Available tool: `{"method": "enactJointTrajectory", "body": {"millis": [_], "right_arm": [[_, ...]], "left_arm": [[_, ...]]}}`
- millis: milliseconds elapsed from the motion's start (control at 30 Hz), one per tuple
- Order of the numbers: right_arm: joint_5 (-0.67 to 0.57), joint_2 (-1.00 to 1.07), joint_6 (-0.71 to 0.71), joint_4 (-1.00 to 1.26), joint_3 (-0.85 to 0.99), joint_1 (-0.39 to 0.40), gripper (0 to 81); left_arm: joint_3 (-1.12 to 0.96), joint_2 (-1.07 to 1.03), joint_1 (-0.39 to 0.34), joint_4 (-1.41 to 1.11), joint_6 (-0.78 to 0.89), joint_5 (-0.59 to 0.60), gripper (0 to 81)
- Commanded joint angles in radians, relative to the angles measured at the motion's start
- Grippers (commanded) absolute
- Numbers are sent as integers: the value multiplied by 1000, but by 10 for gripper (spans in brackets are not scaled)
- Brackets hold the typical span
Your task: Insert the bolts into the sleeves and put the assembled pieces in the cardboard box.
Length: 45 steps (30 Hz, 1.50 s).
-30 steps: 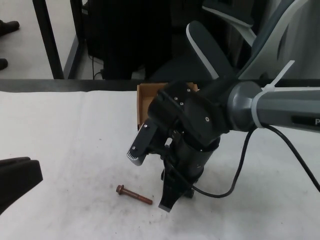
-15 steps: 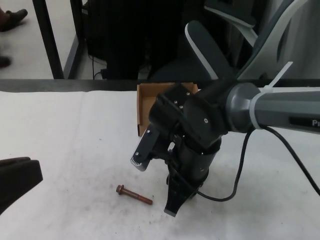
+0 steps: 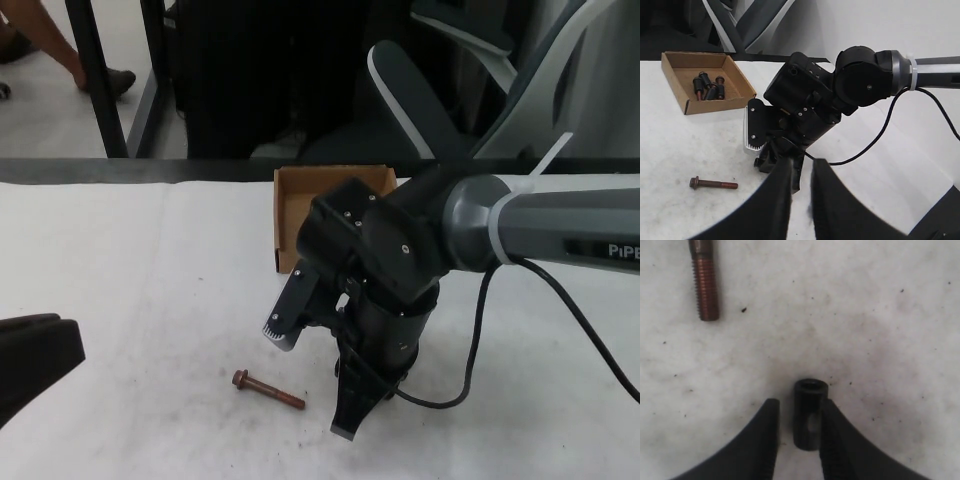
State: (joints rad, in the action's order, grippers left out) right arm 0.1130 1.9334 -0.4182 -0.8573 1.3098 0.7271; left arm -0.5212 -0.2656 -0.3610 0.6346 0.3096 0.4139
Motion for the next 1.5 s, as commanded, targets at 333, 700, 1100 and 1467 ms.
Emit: {"method": "enactJointTrajectory", "body": {"millis": [333, 700, 1100, 1467], "right_arm": [[68, 46, -8, -31, 3, -1, 259], [64, 46, 23, -70, 3, -1, 259], [17, 42, 35, -69, 3, -1, 2], [-82, -181, 143, -73, 3, 2, 2]], "left_arm": [[-1, 7, 0, -3, -3, -9, 143], [-1, 7, 0, -3, -3, -9, 143], [-1, 7, 0, -3, -3, -31, 143], [5, 4, 0, -3, -3, -188, 143]]}}
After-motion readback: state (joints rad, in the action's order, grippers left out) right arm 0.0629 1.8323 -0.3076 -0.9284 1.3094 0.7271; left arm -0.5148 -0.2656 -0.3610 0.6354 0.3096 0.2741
